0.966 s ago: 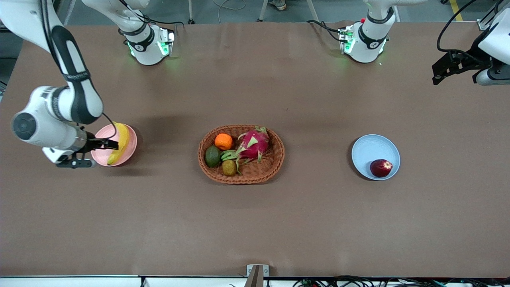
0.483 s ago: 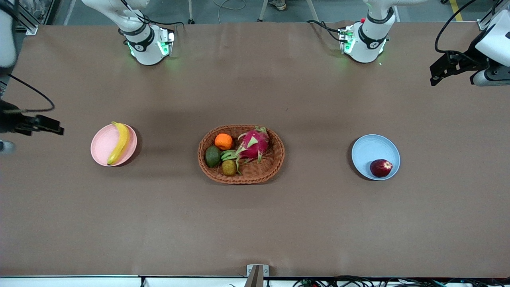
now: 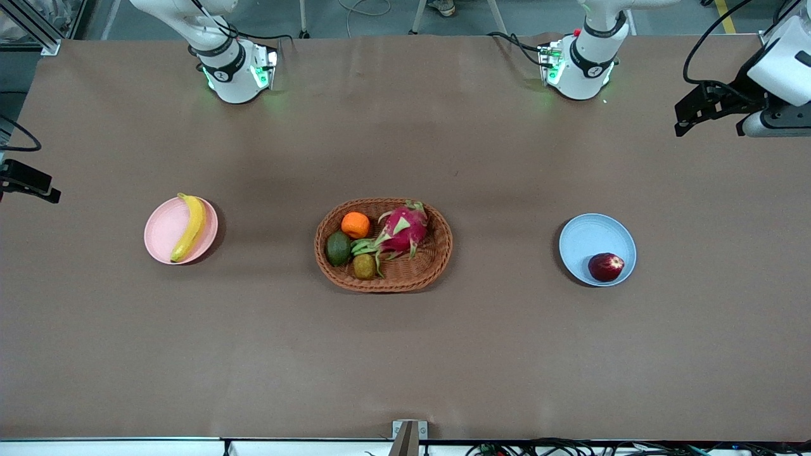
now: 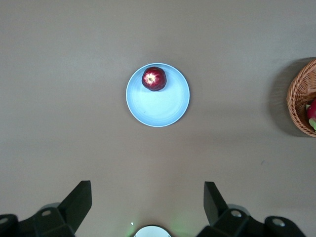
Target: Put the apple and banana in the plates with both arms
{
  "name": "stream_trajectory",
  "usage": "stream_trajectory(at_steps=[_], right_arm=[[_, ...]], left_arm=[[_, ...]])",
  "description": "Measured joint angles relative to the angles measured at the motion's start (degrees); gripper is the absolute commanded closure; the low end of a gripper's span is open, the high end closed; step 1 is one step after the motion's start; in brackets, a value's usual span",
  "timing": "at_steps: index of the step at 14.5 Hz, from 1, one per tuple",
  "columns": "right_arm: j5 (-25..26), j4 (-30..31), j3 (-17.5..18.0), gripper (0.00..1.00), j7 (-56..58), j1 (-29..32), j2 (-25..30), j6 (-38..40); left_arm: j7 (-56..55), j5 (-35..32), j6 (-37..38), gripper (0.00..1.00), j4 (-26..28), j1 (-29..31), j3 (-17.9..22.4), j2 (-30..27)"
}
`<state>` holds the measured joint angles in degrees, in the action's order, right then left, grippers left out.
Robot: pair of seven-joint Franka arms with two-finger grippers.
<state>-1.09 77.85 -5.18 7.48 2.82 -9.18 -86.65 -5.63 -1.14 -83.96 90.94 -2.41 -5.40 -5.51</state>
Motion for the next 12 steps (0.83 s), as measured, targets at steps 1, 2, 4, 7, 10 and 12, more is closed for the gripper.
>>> stream_trajectory(at_steps=[1,2,4,7,10,12], right_arm=[[-0.01,-0.08,0.0,0.0,-0.34,0.0,0.0,-0.22],[-0.01,-0.06,0.01,0.0,-1.05,0.0,0.0,-0.87],[-0.01,0.32,0.04,0.0,-2.19,0.0,0.13,-3.7],[-0.01,1.79,0.04,0.0,-2.69,0.0,1.18,-4.68],[-0.01,6.72,0.03,0.0,-2.84,0.0,4.81,-6.37],[-0.01,10.84,0.01,0.0,-2.86,0.0,7.89,-7.72]], left_arm=[[0.0,0.02,-0.33,0.0,0.0,-0.09,-0.01,0.2],[0.0,0.04,-0.52,0.0,0.0,-0.21,-0.01,0.38],[0.0,0.12,-0.7,0.0,0.0,-0.47,-0.02,0.56],[0.0,0.12,-0.7,0.0,0.0,-0.49,0.02,0.59],[0.0,0.13,-0.7,0.0,0.01,-0.49,0.03,0.63],[0.0,0.13,-0.7,0.0,0.0,-0.47,0.05,0.63]])
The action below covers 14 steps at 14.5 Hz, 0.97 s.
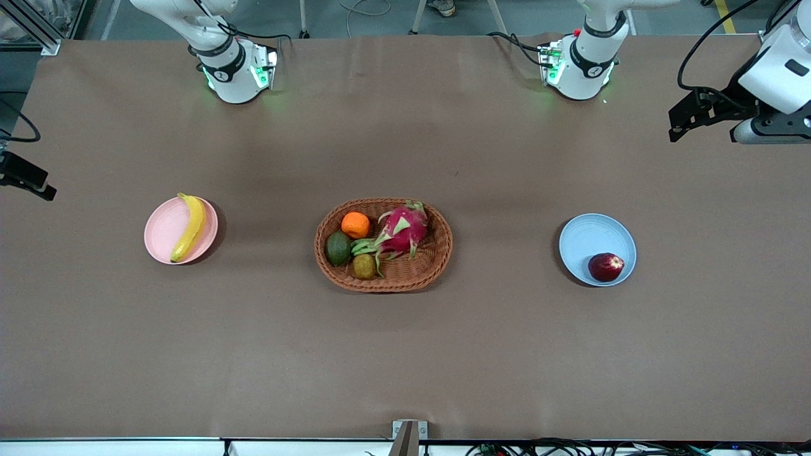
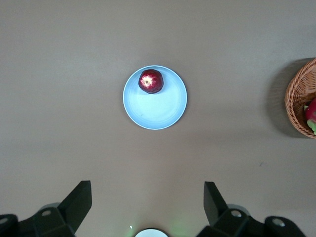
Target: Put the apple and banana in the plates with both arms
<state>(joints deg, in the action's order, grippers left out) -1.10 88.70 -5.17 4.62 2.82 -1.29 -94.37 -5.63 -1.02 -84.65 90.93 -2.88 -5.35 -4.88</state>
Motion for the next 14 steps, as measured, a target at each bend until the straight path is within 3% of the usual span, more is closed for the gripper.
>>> stream_trajectory(at_steps=[4,14], right_arm=[[0.0,3.61,0.1,0.0,-0.51,0.0,2.98,-0.93],[0.02,4.22,0.28,0.0,-1.03,0.0,3.04,-1.74]], left_arm=[[0.01,0.0,0.0,0.0,-0.01,0.01,0.01,0.0],[0.01,0.0,0.0,0.0,-0.01,0.03,0.15,0.11]])
